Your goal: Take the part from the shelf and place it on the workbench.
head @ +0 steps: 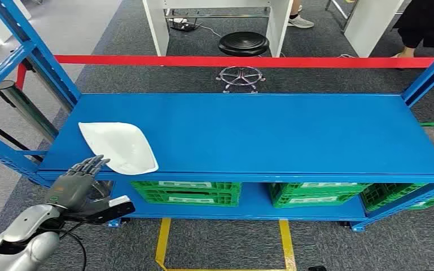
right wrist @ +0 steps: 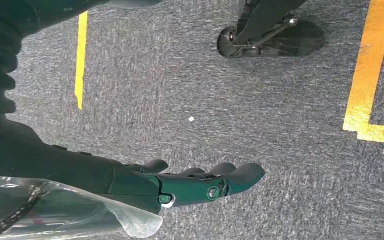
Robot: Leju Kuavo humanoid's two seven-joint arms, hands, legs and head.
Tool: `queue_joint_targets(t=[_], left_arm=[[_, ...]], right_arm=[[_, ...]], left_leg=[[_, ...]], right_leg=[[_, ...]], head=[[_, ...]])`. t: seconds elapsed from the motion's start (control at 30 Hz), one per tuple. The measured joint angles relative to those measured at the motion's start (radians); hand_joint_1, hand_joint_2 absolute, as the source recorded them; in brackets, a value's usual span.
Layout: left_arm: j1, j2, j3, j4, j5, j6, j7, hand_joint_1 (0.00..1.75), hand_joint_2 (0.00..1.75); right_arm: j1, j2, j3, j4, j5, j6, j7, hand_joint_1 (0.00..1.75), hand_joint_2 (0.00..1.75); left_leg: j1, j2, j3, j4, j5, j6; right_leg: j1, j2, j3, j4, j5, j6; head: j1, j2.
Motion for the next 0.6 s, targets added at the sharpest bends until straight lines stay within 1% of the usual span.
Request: queue_joint_targets(t=[0.23,0.6], left_arm=[[0.001,0.005,-0.011,-0.017,-0.001,0.003,0.000,0.00,1.75],[-0.009,0.006,-0.030,-0.047,-0.040,0.037,0.004,0.00,1.75]], right_arm=[[0.000,0.000,-0.001,0.000,-0.001,0.000,-0.001,0.00,1.75],[0.000,0.000,-0.008,0.000,0.002,0.000,0.004,0.00,1.75]], left_leg=[[0.000,0.000,0.000,0.000,0.000,0.000],[0.000,0.000,0.000,0.000,0.000,0.000]], right_leg=[[0.000,0.000,0.000,0.000,0.000,0.000],[0.000,0.000,0.000,0.000,0.000,0.000]], head=[[0.000,0.000],[0.000,0.000]])
